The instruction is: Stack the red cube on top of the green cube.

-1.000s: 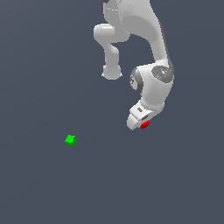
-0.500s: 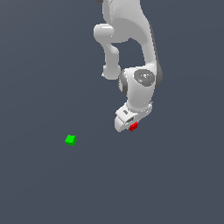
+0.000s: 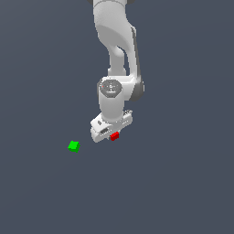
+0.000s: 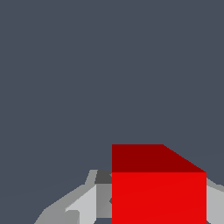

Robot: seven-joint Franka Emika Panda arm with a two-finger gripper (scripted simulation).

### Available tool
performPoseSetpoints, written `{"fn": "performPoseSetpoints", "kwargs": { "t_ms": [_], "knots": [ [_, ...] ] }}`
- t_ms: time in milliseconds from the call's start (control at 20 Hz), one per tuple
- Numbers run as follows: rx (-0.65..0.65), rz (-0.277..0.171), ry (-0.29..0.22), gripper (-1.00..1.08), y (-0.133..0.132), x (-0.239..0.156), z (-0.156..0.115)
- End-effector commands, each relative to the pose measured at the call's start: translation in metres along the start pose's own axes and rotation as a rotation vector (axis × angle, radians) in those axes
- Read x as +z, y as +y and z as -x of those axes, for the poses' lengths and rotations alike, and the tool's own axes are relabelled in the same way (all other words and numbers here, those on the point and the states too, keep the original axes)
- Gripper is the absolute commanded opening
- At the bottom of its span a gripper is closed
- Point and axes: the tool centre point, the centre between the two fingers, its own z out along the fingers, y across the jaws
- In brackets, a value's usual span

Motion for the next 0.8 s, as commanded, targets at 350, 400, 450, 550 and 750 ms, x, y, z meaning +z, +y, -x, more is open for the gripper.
{"fn": "performPoseSetpoints", "kwargs": {
  "t_ms": [350, 400, 450, 550, 750],
  "knots": [
    [-0.001, 0.001, 0.001, -1.0, 0.109, 0.017, 0.053],
    [-0.001, 0.0, 0.0, -1.0, 0.118, 0.019, 0.057],
    [-0.001, 0.0, 0.0, -1.0, 0.127, 0.02, 0.061],
    [-0.001, 0.0, 0.0, -1.0, 0.143, 0.023, 0.069],
    [-0.001, 0.0, 0.0, -1.0, 0.167, 0.026, 0.079]
  ]
}}
